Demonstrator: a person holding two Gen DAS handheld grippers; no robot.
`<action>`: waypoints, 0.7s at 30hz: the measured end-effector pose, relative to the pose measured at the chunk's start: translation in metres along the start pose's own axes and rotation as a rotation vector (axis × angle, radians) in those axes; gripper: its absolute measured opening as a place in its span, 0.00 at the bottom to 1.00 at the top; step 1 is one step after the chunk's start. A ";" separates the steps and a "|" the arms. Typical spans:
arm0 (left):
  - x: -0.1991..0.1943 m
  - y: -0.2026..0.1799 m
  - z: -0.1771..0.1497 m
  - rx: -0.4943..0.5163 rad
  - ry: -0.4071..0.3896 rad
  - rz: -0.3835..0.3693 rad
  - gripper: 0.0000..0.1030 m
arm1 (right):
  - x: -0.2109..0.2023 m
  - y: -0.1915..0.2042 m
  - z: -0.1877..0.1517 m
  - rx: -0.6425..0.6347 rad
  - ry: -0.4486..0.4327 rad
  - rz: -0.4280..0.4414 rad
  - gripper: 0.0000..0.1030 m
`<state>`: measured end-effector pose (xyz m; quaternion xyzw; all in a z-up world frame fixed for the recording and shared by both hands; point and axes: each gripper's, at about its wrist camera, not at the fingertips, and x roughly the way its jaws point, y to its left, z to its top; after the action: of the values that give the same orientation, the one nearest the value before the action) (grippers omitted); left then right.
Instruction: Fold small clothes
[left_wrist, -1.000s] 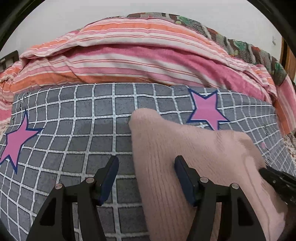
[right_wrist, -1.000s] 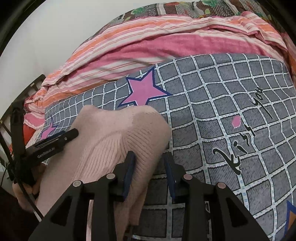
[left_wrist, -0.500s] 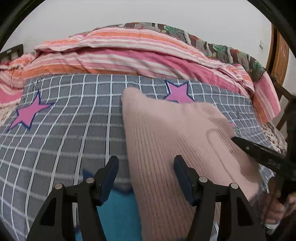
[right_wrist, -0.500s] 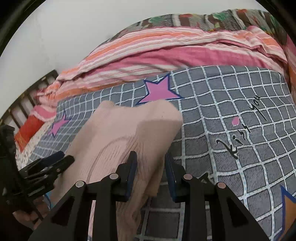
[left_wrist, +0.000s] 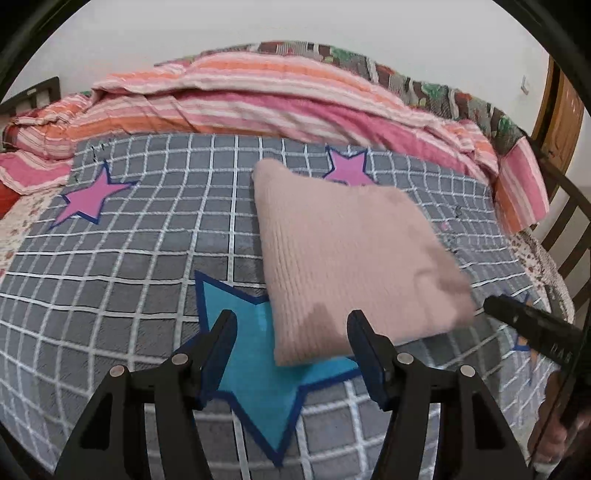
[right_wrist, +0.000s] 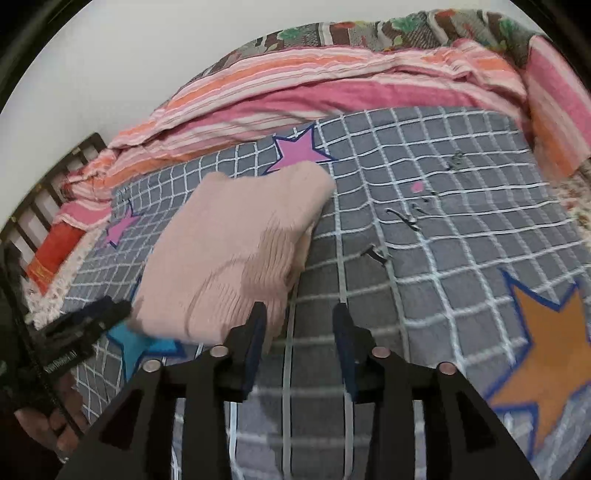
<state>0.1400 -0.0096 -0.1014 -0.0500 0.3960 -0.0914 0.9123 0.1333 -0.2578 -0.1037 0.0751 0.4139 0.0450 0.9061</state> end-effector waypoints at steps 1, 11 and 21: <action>-0.010 -0.002 0.001 -0.002 -0.009 0.008 0.58 | -0.009 0.005 -0.002 -0.017 -0.007 -0.030 0.41; -0.088 -0.020 0.001 0.027 -0.074 0.096 0.76 | -0.092 0.026 -0.009 -0.009 -0.093 -0.127 0.74; -0.139 -0.027 -0.009 0.034 -0.115 0.125 0.78 | -0.143 0.035 -0.022 -0.056 -0.156 -0.173 0.94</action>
<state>0.0371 -0.0075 -0.0038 -0.0146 0.3435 -0.0379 0.9383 0.0223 -0.2417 -0.0058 0.0171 0.3458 -0.0277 0.9377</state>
